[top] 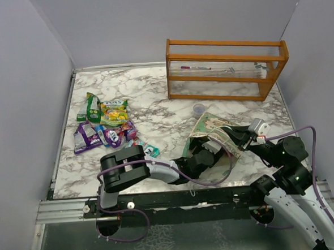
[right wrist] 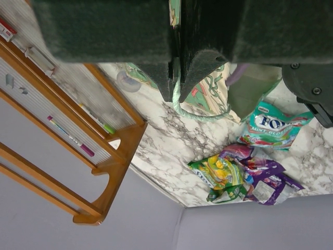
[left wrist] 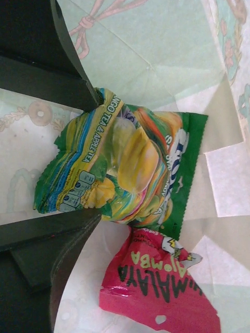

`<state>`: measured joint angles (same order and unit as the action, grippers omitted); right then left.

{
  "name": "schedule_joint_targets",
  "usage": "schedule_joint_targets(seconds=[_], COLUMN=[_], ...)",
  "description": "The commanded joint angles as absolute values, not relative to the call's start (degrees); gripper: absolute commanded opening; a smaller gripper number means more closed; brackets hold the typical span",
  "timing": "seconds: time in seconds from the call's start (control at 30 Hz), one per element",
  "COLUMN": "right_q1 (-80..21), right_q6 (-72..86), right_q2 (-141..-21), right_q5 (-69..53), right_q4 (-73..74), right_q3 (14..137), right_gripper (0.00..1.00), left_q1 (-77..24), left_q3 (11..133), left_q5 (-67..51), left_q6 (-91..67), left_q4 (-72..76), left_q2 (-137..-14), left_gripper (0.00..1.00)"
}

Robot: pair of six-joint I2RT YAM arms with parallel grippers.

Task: Take the snacks out of the paper bag
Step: Take out the snack from the paper bag.

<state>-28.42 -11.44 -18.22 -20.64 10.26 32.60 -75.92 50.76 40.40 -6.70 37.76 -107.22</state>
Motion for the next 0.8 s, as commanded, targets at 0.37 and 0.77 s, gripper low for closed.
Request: schedule_joint_targets(seconds=[0.37,0.77], right_q1=[-28.5,-28.4], right_q6=[-11.8,-11.8], right_q2=[-18.6,-18.8], right_q5=[-21.8,-21.5], right_q4=[8.6,8.9], right_q3=[32.1,32.2], right_gripper=[0.02,0.02], left_q1=[-75.5,-72.3], left_q3=[55.4,58.3], left_q5=[38.5,41.0], left_q6=[-15.7,-16.3], left_q4=[35.1,27.0], left_q2=[-117.6,-117.8], left_gripper=[0.84,0.14])
